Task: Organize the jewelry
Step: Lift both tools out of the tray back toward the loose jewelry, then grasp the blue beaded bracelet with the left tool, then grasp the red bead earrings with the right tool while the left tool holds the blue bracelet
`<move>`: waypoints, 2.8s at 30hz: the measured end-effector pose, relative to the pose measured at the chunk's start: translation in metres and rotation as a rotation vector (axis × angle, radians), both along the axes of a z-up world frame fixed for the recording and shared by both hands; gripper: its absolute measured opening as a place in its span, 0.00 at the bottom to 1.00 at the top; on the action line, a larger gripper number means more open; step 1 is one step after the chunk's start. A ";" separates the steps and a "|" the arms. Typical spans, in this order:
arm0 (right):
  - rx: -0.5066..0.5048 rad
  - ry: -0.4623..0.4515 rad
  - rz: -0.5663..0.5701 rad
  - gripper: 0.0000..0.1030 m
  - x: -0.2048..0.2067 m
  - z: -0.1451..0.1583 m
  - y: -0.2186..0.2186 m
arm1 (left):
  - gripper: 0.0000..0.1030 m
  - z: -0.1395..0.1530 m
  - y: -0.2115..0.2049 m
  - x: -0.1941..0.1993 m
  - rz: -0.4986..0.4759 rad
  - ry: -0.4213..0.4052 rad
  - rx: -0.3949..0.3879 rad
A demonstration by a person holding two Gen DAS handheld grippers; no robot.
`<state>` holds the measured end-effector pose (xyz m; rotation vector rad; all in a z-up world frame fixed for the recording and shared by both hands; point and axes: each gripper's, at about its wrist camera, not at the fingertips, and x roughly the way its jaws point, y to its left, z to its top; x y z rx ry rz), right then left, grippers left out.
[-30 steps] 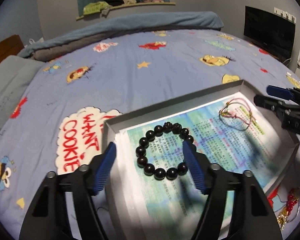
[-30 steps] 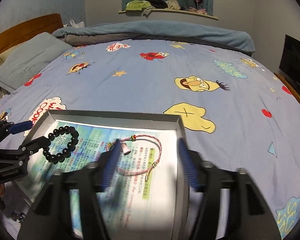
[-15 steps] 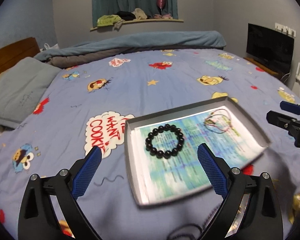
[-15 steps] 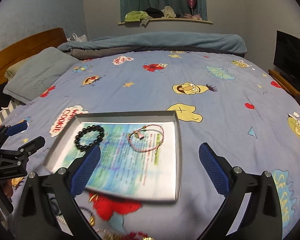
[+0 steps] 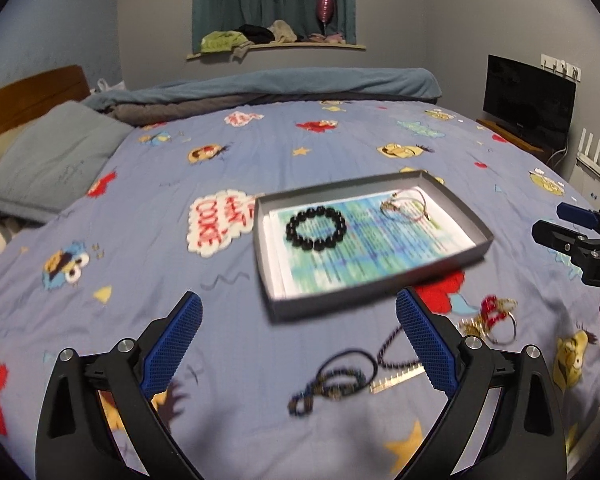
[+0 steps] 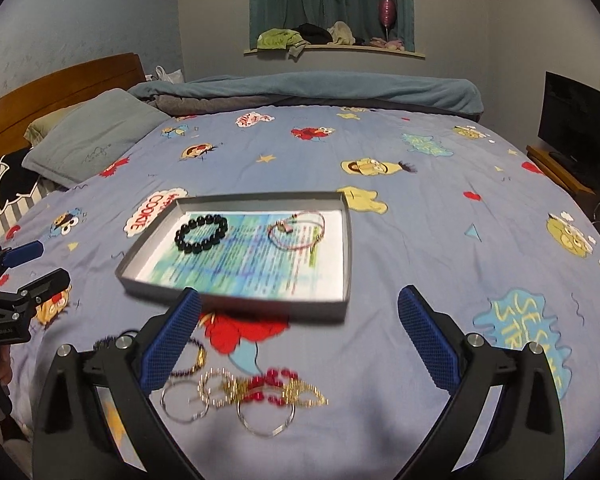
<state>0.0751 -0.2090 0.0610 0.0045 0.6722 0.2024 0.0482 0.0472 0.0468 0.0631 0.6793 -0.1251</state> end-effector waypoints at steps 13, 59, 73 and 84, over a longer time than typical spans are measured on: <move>-0.005 0.046 -0.046 0.94 -0.028 -0.051 -0.010 | 0.94 -0.046 0.018 -0.025 0.053 0.041 -0.063; -0.005 0.123 0.134 0.42 -0.046 -0.100 0.013 | 0.19 -0.105 0.008 -0.013 -0.108 0.201 0.056; 0.001 0.118 0.127 0.44 -0.038 -0.103 0.018 | 0.07 -0.103 0.006 -0.016 -0.119 0.188 0.072; 0.011 0.121 0.165 0.44 -0.050 -0.094 0.016 | 0.07 -0.096 0.010 -0.023 -0.129 0.171 0.060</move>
